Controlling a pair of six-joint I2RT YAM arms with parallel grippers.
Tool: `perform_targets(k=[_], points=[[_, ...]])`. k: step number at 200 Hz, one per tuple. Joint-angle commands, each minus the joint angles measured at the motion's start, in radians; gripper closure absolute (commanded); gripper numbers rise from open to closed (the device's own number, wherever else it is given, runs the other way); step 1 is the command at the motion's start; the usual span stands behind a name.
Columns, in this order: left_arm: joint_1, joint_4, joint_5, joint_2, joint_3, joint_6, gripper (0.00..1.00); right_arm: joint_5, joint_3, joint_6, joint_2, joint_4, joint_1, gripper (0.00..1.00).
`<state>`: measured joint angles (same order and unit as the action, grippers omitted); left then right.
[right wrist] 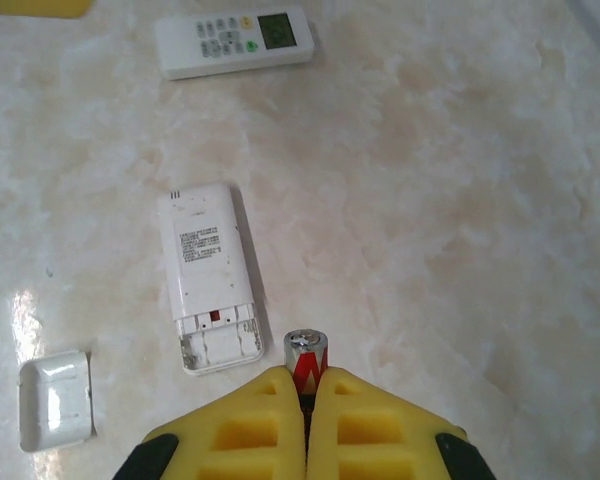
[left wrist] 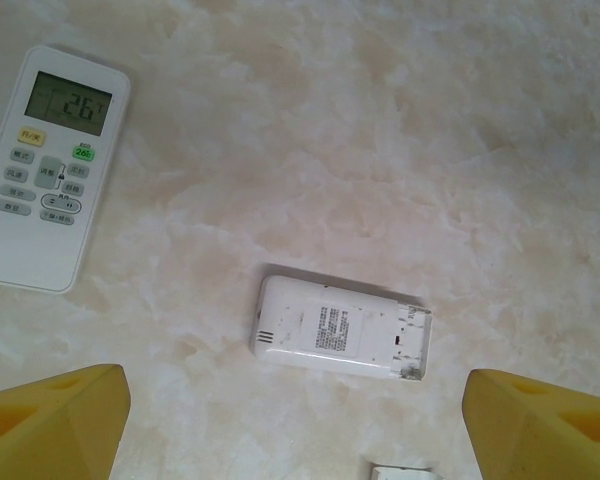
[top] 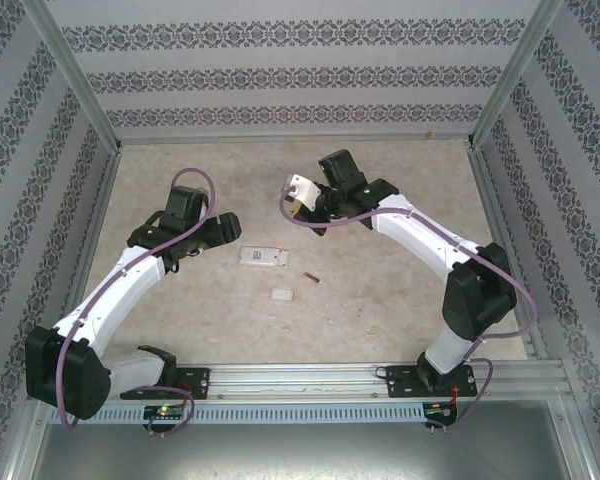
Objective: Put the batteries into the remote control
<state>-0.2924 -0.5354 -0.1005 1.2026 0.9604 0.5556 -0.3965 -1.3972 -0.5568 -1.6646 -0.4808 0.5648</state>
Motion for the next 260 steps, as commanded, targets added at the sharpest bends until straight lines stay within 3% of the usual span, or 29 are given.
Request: perform_targets(k=[1, 27, 49, 83, 103, 135, 165, 204, 260], points=[[0.007, 0.015, -0.014, -0.015, -0.010, -0.017, 0.13, -0.045, 0.027, -0.126, 0.051, -0.013, -0.006, 1.00], [0.008, 0.026, -0.023, -0.008, -0.008, -0.019, 0.13, -0.029, 0.037, -0.128, 0.065, -0.008, -0.006, 1.00], [0.009, 0.037, -0.024, -0.005, -0.008, -0.011, 0.13, -0.063, 0.030, -0.008, 0.051, 0.018, 0.000, 1.00], [0.011, 0.085, -0.049, 0.036, -0.028, 0.018, 0.13, 0.118, -0.001, 0.685, -0.058, 0.169, 0.070, 1.00], [0.015, 0.103, -0.101, 0.092, -0.023, 0.028, 0.13, 0.291, -0.022, 0.937, -0.107, 0.161, 0.143, 1.00], [0.024, 0.081, -0.120, 0.189, 0.010, 0.014, 0.15, 0.430, 0.010, 1.230, -0.163, 0.162, 0.179, 1.00], [0.036, 0.061, -0.156, 0.269, 0.049, -0.012, 0.15, 0.478, 0.064, 1.353, -0.196, 0.178, 0.186, 1.00], [0.046, 0.098, -0.168, 0.322, 0.042, -0.019, 0.15, 0.504, 0.060, 1.401, -0.265, 0.176, 0.217, 1.00], [0.050, 0.070, -0.197, 0.406, 0.080, -0.035, 0.15, 0.471, 0.075, 1.509, -0.330, 0.198, 0.228, 1.00]])
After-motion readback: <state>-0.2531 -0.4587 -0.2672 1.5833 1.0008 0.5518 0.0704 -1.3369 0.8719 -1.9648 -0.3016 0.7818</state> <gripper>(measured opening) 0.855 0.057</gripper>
